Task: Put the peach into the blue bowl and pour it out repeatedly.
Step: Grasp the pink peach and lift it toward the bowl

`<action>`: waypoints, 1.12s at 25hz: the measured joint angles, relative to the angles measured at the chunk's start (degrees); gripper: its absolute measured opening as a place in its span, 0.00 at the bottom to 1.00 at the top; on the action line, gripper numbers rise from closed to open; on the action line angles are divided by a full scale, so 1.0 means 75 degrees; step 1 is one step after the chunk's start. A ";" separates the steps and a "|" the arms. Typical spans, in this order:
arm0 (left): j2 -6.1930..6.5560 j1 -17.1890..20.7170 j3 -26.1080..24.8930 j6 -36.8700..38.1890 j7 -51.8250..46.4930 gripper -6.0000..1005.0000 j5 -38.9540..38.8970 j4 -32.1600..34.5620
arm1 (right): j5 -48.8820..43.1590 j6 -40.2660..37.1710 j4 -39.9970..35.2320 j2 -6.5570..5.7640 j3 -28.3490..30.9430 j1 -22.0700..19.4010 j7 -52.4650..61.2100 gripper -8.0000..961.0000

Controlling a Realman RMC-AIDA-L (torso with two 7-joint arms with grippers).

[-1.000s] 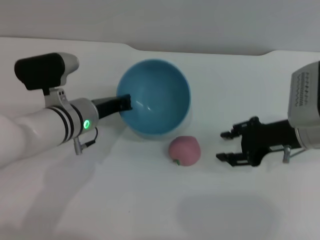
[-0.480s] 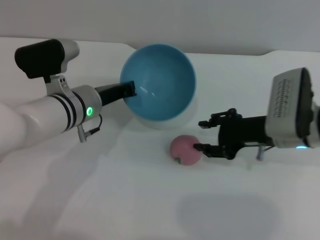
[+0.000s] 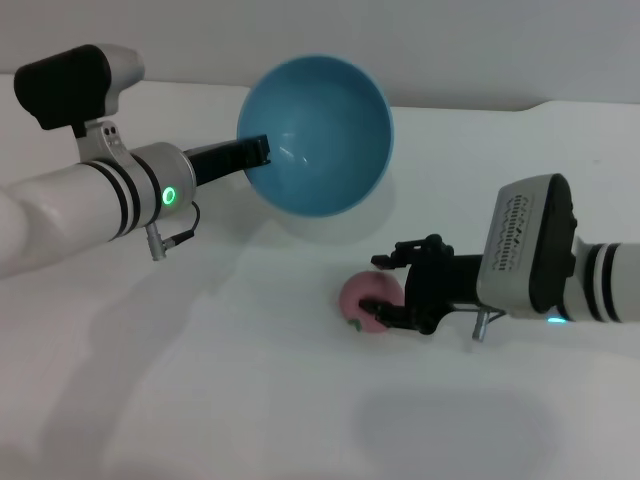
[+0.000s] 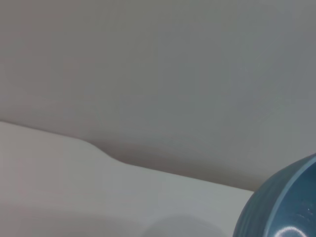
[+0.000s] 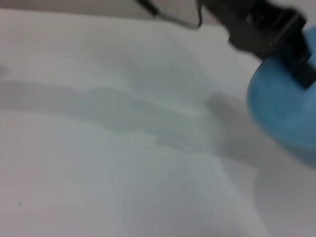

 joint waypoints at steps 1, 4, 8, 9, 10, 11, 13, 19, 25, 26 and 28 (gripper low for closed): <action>0.0006 0.0010 -0.0007 0.0012 0.0000 0.01 0.0002 0.0023 | 0.0205 0.0066 0.0089 0.0005 -0.0123 0.0023 -0.0019 0.59; 0.0021 0.0064 -0.0146 0.0170 0.0011 0.01 0.0011 0.0137 | 0.0680 0.0342 0.0240 0.0022 -0.0362 0.0039 -0.0073 0.58; 0.0021 0.0072 -0.0302 0.0378 0.0122 0.01 0.0012 0.0198 | 0.0896 0.0495 0.0254 0.0030 -0.0471 0.0020 -0.0077 0.56; 0.0021 0.0072 -0.0313 0.0393 0.0140 0.01 0.0012 0.0207 | 0.0903 0.0496 0.0257 0.0031 -0.0479 0.0021 -0.0078 0.56; 0.0020 0.0073 -0.0315 0.0402 0.0151 0.01 0.0012 0.0215 | 0.0904 0.0497 0.0264 0.0032 -0.0483 0.0021 -0.0078 0.55; 0.0019 0.0074 -0.0319 0.0413 0.0164 0.01 0.0012 0.0227 | 0.0905 0.0498 0.0273 0.0033 -0.0487 0.0021 -0.0079 0.55; 0.0017 0.0079 -0.0344 0.0439 0.0180 0.01 0.0013 0.0235 | 0.0907 0.0486 0.0296 0.0033 -0.0489 0.0025 -0.0078 0.54; -0.0003 0.0046 -0.0641 0.0876 0.0192 0.01 -0.0007 0.0260 | 0.1679 0.0359 0.0302 -0.0035 -0.0411 -0.0075 0.0012 0.44; -0.0010 0.0010 -0.0723 0.0925 0.0183 0.01 -0.0013 0.0275 | 0.2202 -0.0409 0.0295 -0.0140 0.0560 -0.0413 0.0022 0.25; -0.0017 -0.0015 -0.0760 0.0923 0.0180 0.01 -0.0023 0.0253 | 0.2189 -0.0575 0.0294 -0.0151 0.0798 -0.0487 0.0022 0.21; -0.0020 -0.0076 -0.0824 0.0980 0.0188 0.01 -0.0023 0.0220 | 0.2136 -0.0842 0.0295 -0.0190 0.1157 -0.0616 0.0022 0.12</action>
